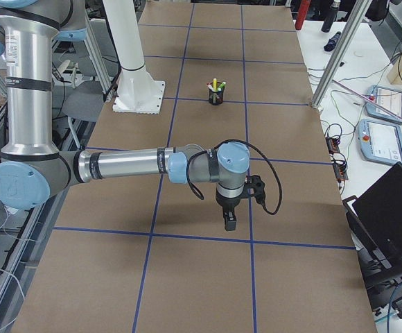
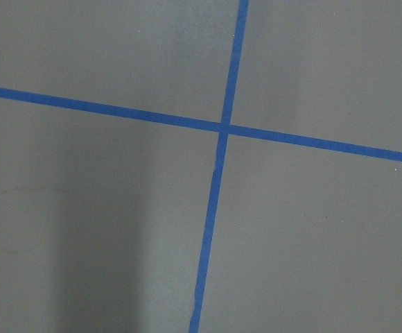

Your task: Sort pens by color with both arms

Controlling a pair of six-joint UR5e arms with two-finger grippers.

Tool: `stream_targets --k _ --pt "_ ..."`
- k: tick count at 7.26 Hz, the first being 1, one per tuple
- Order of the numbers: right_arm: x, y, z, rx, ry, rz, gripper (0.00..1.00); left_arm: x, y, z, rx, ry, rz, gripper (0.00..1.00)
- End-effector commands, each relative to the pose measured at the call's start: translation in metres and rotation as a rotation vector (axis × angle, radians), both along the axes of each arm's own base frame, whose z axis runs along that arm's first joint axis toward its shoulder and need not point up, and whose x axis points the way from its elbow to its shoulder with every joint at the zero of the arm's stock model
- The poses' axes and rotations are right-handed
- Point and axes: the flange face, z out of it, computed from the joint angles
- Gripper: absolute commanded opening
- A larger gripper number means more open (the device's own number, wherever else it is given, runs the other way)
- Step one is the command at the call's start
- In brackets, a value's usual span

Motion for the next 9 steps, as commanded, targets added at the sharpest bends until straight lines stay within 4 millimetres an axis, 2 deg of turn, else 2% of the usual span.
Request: stream_targets --k 1,4,6,7,9 --pt "-0.007 -0.006 -0.025 0.051 -0.003 -0.016 1.00 0.003 -0.002 -0.004 0.006 -0.001 0.003 1.00" --pt "-0.019 -0.049 -0.074 0.150 -0.007 -0.023 1.00 0.002 -0.025 -0.029 0.055 -0.004 -0.002 1.00" --pt "-0.022 -0.055 -0.079 0.222 -0.023 -0.028 1.00 0.002 -0.038 -0.042 0.164 -0.008 -0.001 1.00" --pt "-0.029 -0.060 -0.090 0.243 -0.030 -0.024 1.00 0.003 -0.044 -0.035 0.171 -0.001 -0.004 1.00" --pt "-0.033 -0.080 -0.113 0.285 -0.039 -0.014 1.00 0.003 -0.046 -0.041 0.208 -0.001 0.001 1.00"
